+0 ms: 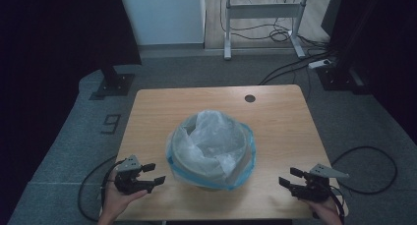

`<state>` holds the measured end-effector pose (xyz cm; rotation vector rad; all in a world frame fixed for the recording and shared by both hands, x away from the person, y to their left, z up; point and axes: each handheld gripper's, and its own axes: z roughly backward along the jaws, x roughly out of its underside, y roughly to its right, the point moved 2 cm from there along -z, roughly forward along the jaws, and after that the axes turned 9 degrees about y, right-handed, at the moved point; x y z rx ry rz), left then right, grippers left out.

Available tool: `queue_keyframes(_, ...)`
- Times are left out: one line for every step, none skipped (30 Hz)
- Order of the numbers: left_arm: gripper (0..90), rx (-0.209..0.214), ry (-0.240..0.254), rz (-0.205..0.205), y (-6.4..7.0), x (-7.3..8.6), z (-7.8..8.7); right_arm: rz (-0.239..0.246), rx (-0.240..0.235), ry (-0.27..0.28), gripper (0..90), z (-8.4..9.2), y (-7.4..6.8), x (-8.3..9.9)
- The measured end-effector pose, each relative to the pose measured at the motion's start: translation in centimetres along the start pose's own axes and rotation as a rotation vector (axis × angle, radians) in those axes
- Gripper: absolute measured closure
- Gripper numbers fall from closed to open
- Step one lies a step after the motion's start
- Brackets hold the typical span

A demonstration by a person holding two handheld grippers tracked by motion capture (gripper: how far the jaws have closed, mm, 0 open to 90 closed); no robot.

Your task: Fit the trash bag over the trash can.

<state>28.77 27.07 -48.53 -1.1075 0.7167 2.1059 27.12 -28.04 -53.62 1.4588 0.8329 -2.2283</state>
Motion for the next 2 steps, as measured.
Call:
queue_keyframes(31.2, 0.000, 0.001, 0.003, -0.03, 0.01, -0.07, 0.000, 0.000, -0.002, 27.9, -0.05, 0.02, 0.01)
queue_keyframes(31.1, 0.000, 0.000, 0.004, -0.11, 0.02, -0.17, 0.001, 0.001, -0.002, 27.7, -0.10, 0.03, 0.01)
